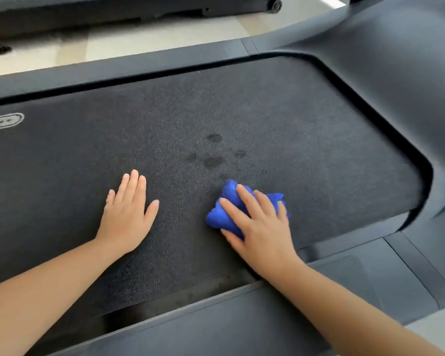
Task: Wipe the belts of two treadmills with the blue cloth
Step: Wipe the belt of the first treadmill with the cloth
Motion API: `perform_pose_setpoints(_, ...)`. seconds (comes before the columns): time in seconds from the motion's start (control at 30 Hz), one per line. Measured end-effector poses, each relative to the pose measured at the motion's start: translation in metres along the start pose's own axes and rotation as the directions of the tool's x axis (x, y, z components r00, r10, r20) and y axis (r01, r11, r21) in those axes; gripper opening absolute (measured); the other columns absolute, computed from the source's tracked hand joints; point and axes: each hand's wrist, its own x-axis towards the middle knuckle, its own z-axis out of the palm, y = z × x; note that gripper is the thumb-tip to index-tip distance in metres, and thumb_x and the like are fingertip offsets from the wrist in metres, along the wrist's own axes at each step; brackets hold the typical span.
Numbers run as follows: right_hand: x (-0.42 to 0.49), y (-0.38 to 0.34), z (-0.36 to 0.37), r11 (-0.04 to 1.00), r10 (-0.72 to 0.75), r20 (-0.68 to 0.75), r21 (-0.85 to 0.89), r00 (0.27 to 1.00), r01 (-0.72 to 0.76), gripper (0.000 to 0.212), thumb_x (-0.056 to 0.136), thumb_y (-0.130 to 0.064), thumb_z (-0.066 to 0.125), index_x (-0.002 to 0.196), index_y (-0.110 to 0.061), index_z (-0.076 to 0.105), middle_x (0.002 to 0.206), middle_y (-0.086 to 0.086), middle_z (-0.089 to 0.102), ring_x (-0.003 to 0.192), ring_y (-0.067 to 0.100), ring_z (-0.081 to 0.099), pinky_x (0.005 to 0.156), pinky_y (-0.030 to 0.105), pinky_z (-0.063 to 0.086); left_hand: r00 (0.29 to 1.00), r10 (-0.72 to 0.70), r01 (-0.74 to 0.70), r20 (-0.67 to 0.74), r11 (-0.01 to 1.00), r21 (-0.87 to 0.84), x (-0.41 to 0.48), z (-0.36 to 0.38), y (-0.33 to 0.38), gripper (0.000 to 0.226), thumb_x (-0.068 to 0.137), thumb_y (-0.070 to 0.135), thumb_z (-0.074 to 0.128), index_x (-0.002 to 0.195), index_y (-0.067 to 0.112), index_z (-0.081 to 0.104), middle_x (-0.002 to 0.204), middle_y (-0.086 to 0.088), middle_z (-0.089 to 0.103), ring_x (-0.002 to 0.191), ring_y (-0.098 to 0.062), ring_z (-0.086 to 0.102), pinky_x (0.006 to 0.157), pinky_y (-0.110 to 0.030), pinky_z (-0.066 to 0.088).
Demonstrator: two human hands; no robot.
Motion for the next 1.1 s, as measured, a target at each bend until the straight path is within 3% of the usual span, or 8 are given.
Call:
perform_pose_setpoints(0.1,0.008,0.073,-0.009,0.989,0.141,0.005,-0.041,0.99,-0.141,0.052,0.076,-0.051,0.045,0.118,-0.028,0.065,0.129,0.01,0.057,0.105,0.036,0.058,0.08,0.056,0.044,1.0,-0.001,0.001,-0.01,0.999,-0.043,-0.001,-0.001,0.001,0.063,0.098,0.037,0.031,0.148,0.006,0.011,0.157,-0.006,-0.001,0.144,-0.019,-0.004,0.115,-0.043,0.004)
perform_pose_setpoints(0.27,0.014,0.136,-0.018,0.878,0.477,-0.035,-0.013,0.878,-0.478,0.046,0.081,-0.031,0.071,0.124,-0.021,0.061,0.139,0.017,0.046,0.119,0.042,0.043,0.09,0.062,0.032,1.0,-0.004,0.004,-0.022,1.0,-0.03,-0.001,-0.001,0.0,0.063,0.097,0.039,0.029,0.149,0.008,0.01,0.157,-0.004,-0.001,0.144,-0.016,-0.005,0.115,-0.041,0.004)
perform_pose_setpoints(0.53,0.026,-0.026,0.014,0.998,0.053,-0.058,0.019,0.997,-0.052,0.05,0.076,-0.046,0.042,0.113,-0.025,0.067,0.127,0.012,0.059,0.101,0.037,0.059,0.079,0.06,0.045,0.999,-0.015,0.012,-0.036,0.996,-0.085,-0.001,0.0,0.0,0.062,0.098,0.036,0.03,0.149,0.008,0.006,0.156,-0.001,-0.005,0.143,-0.012,-0.008,0.115,-0.038,0.001)
perform_pose_setpoints(0.67,0.03,-0.022,0.02,0.993,-0.105,0.015,0.049,0.994,0.104,0.049,0.078,-0.049,0.042,0.116,-0.029,0.065,0.129,0.008,0.058,0.104,0.034,0.06,0.081,0.058,0.045,0.997,-0.068,0.063,-0.048,0.994,-0.093,-0.003,0.0,0.0,0.061,0.098,0.034,0.028,0.149,0.008,0.005,0.157,-0.002,-0.007,0.143,-0.012,-0.009,0.115,-0.039,0.001)
perform_pose_setpoints(0.73,0.039,0.016,0.019,0.997,-0.071,0.006,0.032,0.997,0.07,0.049,0.078,-0.049,0.044,0.117,-0.027,0.065,0.129,0.009,0.057,0.105,0.034,0.059,0.08,0.056,0.044,0.994,-0.097,0.091,-0.054,0.992,-0.092,-0.003,-0.001,0.001,0.061,0.099,0.034,0.028,0.148,0.007,0.006,0.157,-0.004,-0.006,0.143,-0.014,-0.008,0.115,-0.04,0.001)
perform_pose_setpoints(0.9,0.06,0.064,0.016,0.964,0.262,-0.052,-0.031,0.964,-0.264,0.045,0.077,-0.04,0.057,0.115,-0.016,0.067,0.129,0.02,0.054,0.104,0.045,0.055,0.077,0.062,0.041,0.987,-0.145,0.141,-0.063,0.987,-0.071,-0.002,-0.002,0.0,0.062,0.098,0.037,0.025,0.148,0.008,0.004,0.157,-0.005,-0.007,0.143,-0.016,-0.008,0.115,-0.041,0.002)
perform_pose_setpoints(0.97,0.06,0.04,0.019,0.968,0.246,-0.098,-0.036,0.964,-0.25,0.046,0.075,-0.037,0.058,0.114,-0.014,0.067,0.127,0.022,0.054,0.103,0.046,0.055,0.075,0.063,0.041,0.988,-0.142,0.138,-0.056,0.988,-0.067,-0.001,-0.001,-0.001,0.063,0.098,0.038,0.025,0.149,0.009,0.002,0.157,-0.003,-0.008,0.143,-0.015,-0.009,0.115,-0.04,0.003)
perform_pose_setpoints(1.1,0.058,-0.045,0.033,1.0,0.018,-0.059,0.023,0.998,-0.017,0.046,0.077,-0.042,0.047,0.113,-0.021,0.067,0.127,0.016,0.057,0.103,0.039,0.054,0.076,0.059,0.045,0.988,-0.125,0.118,-0.088,0.99,-0.083,0.0,0.004,-0.003,0.061,0.098,0.04,0.021,0.148,0.008,0.011,0.157,-0.004,-0.001,0.144,-0.017,-0.003,0.114,-0.043,0.007)
